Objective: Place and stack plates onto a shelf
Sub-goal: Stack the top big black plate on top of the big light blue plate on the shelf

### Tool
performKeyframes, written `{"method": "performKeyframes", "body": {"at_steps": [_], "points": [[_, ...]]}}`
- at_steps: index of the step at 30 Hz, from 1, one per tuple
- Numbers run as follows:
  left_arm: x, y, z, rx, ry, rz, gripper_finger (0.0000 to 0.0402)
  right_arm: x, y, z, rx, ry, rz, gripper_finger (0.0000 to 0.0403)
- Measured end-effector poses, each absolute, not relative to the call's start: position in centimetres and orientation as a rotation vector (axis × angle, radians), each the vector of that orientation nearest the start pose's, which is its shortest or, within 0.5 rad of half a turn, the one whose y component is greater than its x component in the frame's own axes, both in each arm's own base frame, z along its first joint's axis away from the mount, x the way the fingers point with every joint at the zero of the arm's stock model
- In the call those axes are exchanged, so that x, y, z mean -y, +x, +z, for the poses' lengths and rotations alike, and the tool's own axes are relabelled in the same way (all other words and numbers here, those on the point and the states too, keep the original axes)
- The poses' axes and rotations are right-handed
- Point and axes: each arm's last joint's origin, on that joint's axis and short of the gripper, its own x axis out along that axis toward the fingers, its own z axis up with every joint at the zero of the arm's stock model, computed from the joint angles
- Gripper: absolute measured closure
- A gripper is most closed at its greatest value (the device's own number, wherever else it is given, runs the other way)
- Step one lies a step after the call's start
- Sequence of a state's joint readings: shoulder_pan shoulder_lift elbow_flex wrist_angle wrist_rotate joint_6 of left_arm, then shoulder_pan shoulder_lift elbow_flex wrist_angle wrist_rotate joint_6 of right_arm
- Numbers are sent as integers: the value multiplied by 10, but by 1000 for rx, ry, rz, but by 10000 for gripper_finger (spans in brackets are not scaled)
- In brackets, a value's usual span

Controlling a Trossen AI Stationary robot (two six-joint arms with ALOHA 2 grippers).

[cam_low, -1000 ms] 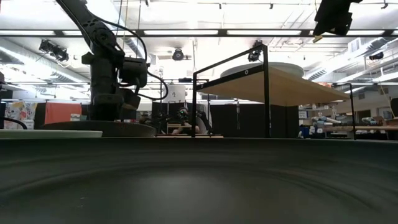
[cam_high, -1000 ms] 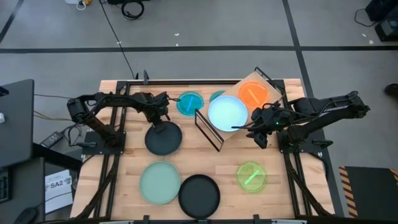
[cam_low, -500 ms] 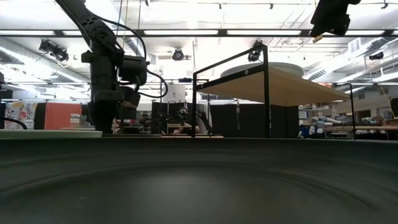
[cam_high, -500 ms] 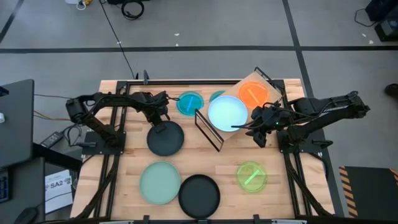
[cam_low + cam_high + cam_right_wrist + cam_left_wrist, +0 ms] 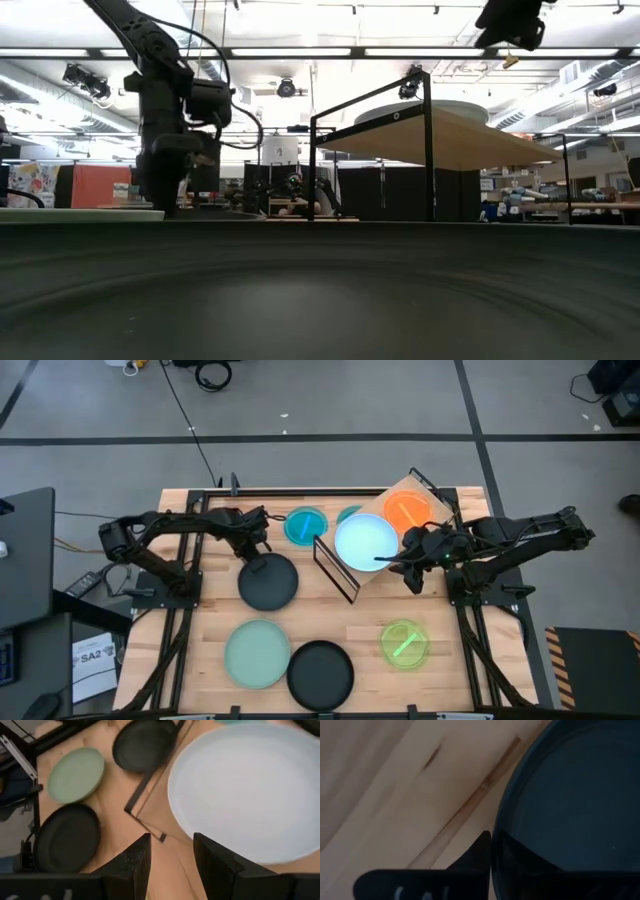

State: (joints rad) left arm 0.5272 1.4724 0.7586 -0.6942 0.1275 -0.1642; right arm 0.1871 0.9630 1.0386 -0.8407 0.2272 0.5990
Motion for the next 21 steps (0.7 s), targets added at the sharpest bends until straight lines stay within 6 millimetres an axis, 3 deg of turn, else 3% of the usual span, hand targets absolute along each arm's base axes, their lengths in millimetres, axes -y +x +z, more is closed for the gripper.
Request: {"method": "performKeyframes", "body": {"at_steps": [21], "points": [[-102, 174, 208, -1143, -568, 668, 387, -1, 189, 348, -479, 239, -428, 248]]}}
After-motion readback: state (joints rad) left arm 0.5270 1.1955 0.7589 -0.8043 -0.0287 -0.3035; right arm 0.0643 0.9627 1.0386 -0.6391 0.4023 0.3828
